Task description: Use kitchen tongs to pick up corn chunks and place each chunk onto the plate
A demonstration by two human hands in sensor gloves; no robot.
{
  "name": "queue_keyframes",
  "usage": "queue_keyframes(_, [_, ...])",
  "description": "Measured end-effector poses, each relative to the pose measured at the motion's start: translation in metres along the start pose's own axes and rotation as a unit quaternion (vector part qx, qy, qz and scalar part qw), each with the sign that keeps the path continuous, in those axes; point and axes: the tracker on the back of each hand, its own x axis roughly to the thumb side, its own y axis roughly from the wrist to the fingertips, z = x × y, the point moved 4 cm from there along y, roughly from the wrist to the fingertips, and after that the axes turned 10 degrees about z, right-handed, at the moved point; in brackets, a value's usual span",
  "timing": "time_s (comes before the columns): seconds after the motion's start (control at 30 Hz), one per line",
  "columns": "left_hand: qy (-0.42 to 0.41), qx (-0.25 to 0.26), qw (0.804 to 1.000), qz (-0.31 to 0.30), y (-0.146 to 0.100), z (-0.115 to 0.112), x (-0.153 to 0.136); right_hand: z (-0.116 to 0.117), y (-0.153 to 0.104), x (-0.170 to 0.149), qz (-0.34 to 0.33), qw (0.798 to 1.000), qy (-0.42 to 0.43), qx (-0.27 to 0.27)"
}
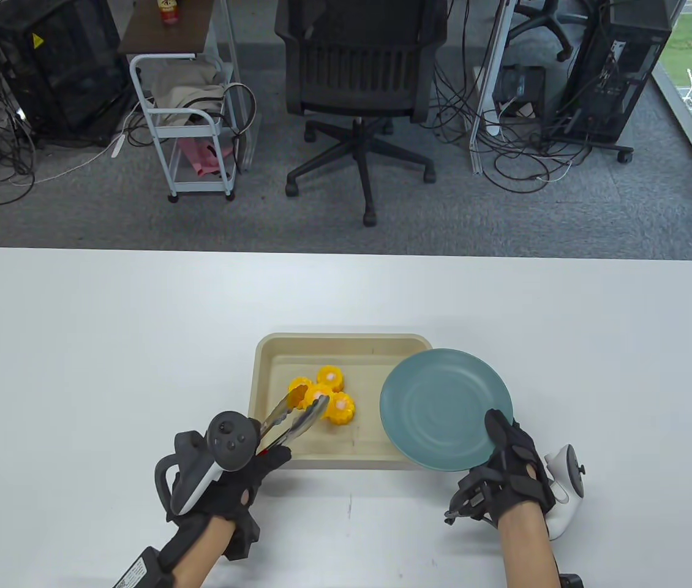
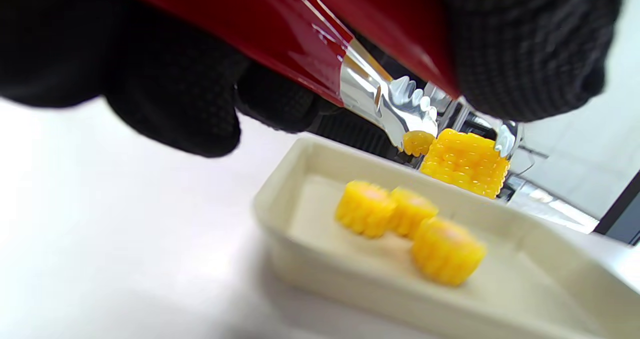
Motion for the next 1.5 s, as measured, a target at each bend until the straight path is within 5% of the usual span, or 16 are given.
queue_keyframes(0.3, [-0.053,0.034,0.994,-0.089,-0.017,0.037,0.074,0.000,0.001,-0.002,0.006,1.000,0.001,-0.007])
queue_keyframes(0.53, [-0.009,0.023,0.990,-0.142,-0.026,0.021,0.144,0.003,0.001,-0.004,0.009,1.000,-0.001,-0.001])
queue_keyframes(0.77, [0.043,0.014,0.987,-0.153,-0.026,0.001,0.179,0.002,0.001,-0.003,0.008,1.000,-0.001,-0.001])
queue_keyframes(1.17, [0.061,0.008,0.987,-0.148,-0.029,-0.009,0.176,0.000,0.001,-0.006,0.018,1.000,0.022,0.006])
queue_keyframes(1.5, [0.006,0.033,0.997,-0.074,-0.012,0.005,0.102,-0.001,0.001,-0.005,0.016,1.000,0.017,0.004])
